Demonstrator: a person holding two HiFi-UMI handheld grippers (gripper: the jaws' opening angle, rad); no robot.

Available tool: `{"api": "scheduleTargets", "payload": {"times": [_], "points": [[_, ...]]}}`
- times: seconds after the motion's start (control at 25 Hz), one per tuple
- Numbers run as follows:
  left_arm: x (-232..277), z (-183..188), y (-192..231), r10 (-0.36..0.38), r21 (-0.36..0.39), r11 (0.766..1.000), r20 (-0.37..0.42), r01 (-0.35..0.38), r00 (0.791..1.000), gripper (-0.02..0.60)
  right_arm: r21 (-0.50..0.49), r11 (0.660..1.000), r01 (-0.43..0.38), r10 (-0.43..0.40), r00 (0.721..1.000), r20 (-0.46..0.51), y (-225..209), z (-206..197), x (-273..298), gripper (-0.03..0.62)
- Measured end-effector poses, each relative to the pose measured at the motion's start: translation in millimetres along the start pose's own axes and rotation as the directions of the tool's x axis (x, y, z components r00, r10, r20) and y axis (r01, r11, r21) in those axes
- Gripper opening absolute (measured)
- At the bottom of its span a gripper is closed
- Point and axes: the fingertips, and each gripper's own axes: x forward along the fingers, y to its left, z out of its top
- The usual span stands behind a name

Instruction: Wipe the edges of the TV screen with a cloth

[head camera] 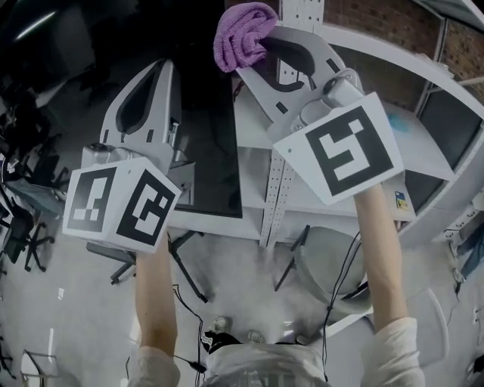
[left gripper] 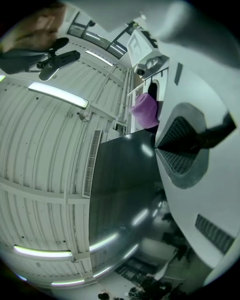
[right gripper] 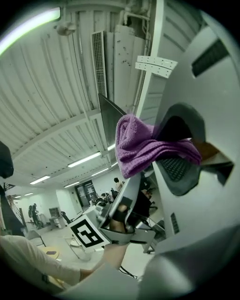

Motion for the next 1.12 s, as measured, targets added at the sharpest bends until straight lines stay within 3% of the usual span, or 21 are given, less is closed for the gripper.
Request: {"api": "scheduleTargets", "payload": {"times": [0.16, 0.36, 0.6, 0.72, 0.88, 1.12], "points": [[-16.8, -26.4, -4.4, 0.032, 0.047, 0.998, -0.016, -0.032, 0.999, 0.015, -0.04, 0.999, -0.033, 0.028, 0.992, -0.121, 43.4, -44.3, -17.2, 0.063], [-56.3, -72.4, -16.3, 0.033, 0.081, 0.996, -0.064, -0.028, 0.997, 0.015, 0.017, 0.999, -0.039, 0.041, 0.979, -0.2, 115.9, -86.3, -40.5, 0.063], [-97.5, -147.8, -29.8, 0.091, 0.062, 0.994, -0.064, -0.087, 0.994, 0.015, 0.062, 0.998, 0.032, -0.017, 0.974, -0.224, 187.5, -137.0, -67.2, 0.063], [-125.3, -195.1, -36.1, 0.126, 0.041, 0.992, -0.103, -0.122, 0.987, 0.015, 0.12, 0.993, 0.013, 0.022, 0.959, -0.284, 230.9, -172.7, -86.6, 0.063], [-155.1, -254.1, -44.5, 0.137, 0.074, 0.989, -0.175, -0.125, 0.975, 0.015, 0.171, 0.985, -0.023, 0.08, 0.939, -0.336, 280.8, -216.8, -105.6, 0.063], [-183.8, -311.9, -40.6, 0.149, -0.006, 0.987, -0.301, -0.159, 0.942, 0.015, 0.235, 0.969, -0.077, 0.173, 0.889, -0.423, 335.5, -257.7, -129.1, 0.063]]}}
